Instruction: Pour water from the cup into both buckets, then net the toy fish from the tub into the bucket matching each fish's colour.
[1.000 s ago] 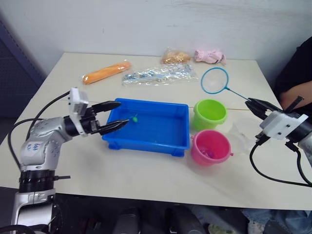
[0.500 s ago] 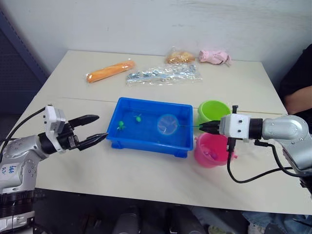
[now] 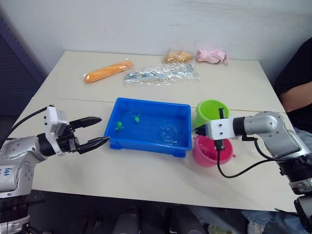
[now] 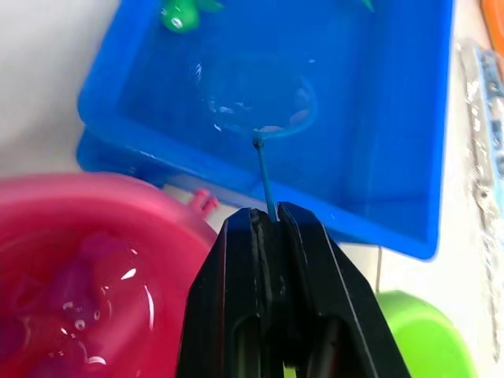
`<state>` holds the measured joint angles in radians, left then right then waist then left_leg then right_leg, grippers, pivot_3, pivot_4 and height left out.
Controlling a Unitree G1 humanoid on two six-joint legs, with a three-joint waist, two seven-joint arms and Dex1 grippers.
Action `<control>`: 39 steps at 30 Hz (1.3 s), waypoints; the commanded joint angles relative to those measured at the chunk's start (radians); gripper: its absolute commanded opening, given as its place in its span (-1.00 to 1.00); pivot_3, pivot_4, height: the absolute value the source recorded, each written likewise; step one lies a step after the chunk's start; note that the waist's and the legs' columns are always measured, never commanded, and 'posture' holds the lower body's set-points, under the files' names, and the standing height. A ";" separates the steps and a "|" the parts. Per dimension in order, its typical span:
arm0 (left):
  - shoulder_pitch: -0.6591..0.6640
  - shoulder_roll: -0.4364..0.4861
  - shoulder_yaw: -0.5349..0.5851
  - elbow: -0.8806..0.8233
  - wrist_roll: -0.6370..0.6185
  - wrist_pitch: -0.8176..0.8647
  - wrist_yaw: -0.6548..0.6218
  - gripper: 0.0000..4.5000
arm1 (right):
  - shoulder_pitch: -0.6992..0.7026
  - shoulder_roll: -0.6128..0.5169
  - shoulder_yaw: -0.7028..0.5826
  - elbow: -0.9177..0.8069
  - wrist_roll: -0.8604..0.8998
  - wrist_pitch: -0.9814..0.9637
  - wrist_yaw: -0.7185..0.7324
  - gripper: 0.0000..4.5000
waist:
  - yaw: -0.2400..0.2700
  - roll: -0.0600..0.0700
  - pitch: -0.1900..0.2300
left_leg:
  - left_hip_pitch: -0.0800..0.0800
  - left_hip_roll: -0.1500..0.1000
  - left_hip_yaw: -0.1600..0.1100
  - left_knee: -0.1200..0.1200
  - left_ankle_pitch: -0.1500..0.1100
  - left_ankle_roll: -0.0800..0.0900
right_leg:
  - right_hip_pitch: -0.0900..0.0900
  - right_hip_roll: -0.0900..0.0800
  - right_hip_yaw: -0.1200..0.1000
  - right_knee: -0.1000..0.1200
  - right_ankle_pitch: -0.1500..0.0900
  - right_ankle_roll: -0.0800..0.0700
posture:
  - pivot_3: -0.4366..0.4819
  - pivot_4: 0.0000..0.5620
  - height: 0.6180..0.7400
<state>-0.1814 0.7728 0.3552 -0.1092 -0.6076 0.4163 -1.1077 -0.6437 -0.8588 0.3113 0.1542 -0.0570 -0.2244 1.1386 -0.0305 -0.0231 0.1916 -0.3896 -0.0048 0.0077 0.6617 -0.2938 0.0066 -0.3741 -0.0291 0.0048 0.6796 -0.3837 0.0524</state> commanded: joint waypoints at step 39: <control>-0.474 0.166 -0.250 0.487 0.154 -0.139 -0.402 0.94 | -0.203 0.158 -0.001 0.147 0.114 0.140 0.341 -1.00 | -0.004 0.001 0.000 | -0.002 0.000 0.000 0.000 0.001 -0.003 | -0.002 0.000 0.000 -0.001 0.000 0.000 | -0.05 -0.47 1.00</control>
<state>-0.6529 0.9401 0.0884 0.3963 -0.4467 0.2823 -1.4990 -0.8286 -0.7023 0.3391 0.3216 0.0215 -0.1090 1.4517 -0.0345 -0.0226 0.1920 -0.3914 -0.0049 0.0080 0.6618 -0.2930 0.0037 -0.3762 -0.0290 0.0044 0.6789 -0.3837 0.0523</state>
